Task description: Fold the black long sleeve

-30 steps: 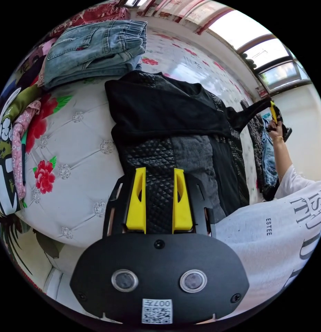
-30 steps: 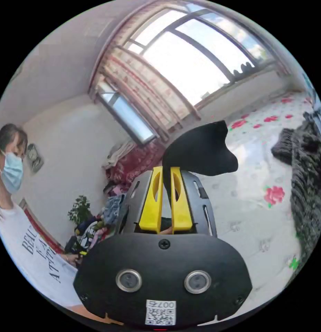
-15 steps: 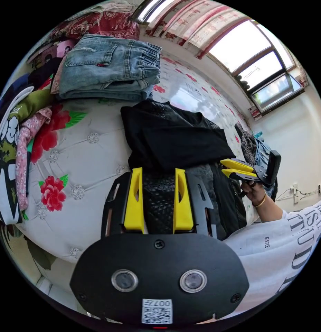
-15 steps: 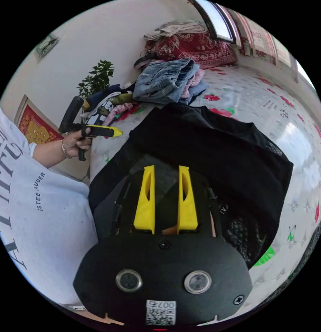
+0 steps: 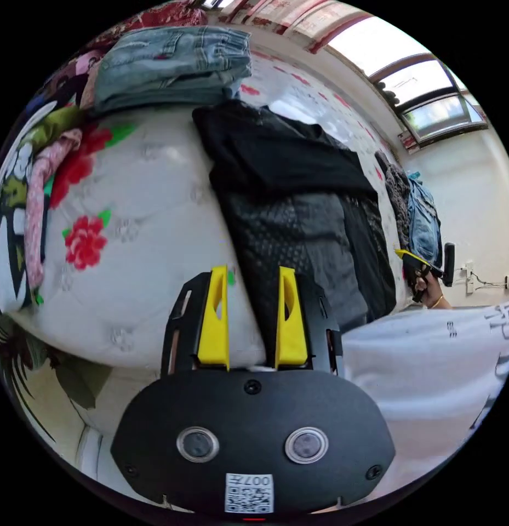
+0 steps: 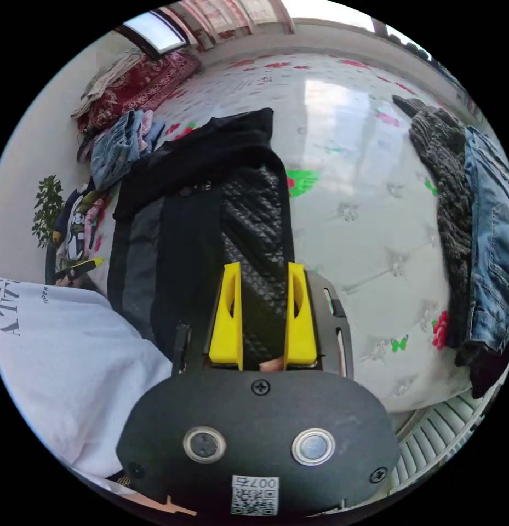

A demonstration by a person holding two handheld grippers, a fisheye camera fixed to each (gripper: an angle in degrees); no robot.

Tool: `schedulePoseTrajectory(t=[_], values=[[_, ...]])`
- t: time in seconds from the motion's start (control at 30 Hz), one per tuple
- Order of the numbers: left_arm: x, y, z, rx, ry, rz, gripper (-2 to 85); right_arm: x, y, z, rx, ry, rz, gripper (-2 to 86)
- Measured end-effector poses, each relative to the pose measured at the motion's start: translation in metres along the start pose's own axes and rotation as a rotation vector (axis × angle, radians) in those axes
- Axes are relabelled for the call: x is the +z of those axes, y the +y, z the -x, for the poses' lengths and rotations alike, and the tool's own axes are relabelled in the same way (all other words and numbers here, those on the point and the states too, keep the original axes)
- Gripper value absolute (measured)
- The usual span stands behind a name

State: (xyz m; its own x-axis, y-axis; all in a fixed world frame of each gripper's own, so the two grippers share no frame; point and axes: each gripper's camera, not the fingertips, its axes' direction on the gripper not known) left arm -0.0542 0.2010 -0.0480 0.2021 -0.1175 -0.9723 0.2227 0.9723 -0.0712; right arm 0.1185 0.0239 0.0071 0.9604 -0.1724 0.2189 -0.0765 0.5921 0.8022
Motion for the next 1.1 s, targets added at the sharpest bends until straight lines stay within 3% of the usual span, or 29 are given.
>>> schedulePoseTrajectory(t=[0.17, 0.33, 0.43, 0.53, 0.73, 0.83, 0.9, 1.0, 1.1], values=[[0.005, 0.041, -0.006, 0.005, 0.042, 0.137, 14.5, 0.005, 0.058, -0.022, 0.089, 0.021, 0.095, 10.2], [0.028, 0.033, -0.034, 0.163, -0.008, 0.294, 14.5, 0.036, 0.059, -0.021, 0.041, 0.032, 0.187, 9.4], [0.036, 0.023, -0.053, 0.258, -0.205, 0.354, 10.0, 0.040, 0.048, -0.019, -0.033, 0.091, 0.248, 7.3], [0.037, 0.015, -0.063, 0.368, -0.257, 0.390, 3.9, 0.035, 0.035, -0.024, -0.107, -0.011, 0.283, 4.1], [0.023, -0.015, -0.033, 0.304, 0.007, 0.374, -0.6, -0.001, 0.007, -0.052, -0.163, -0.264, 0.168, 1.2], [-0.004, -0.036, 0.005, 0.203, 0.253, 0.279, -0.8, -0.018, -0.016, -0.079, -0.134, -0.434, 0.075, 0.9], [-0.028, -0.058, 0.042, 0.103, 0.529, 0.167, -0.9, -0.026, -0.037, -0.094, -0.103, -0.511, 0.025, 0.9], [-0.055, -0.089, 0.084, 0.006, 0.757, -0.019, -0.8, -0.046, -0.086, -0.120, -0.036, -0.686, -0.112, 1.5], [-0.063, -0.125, 0.125, -0.165, 0.824, -0.187, -0.5, -0.061, -0.148, -0.141, 0.090, -0.858, -0.300, 3.2]])
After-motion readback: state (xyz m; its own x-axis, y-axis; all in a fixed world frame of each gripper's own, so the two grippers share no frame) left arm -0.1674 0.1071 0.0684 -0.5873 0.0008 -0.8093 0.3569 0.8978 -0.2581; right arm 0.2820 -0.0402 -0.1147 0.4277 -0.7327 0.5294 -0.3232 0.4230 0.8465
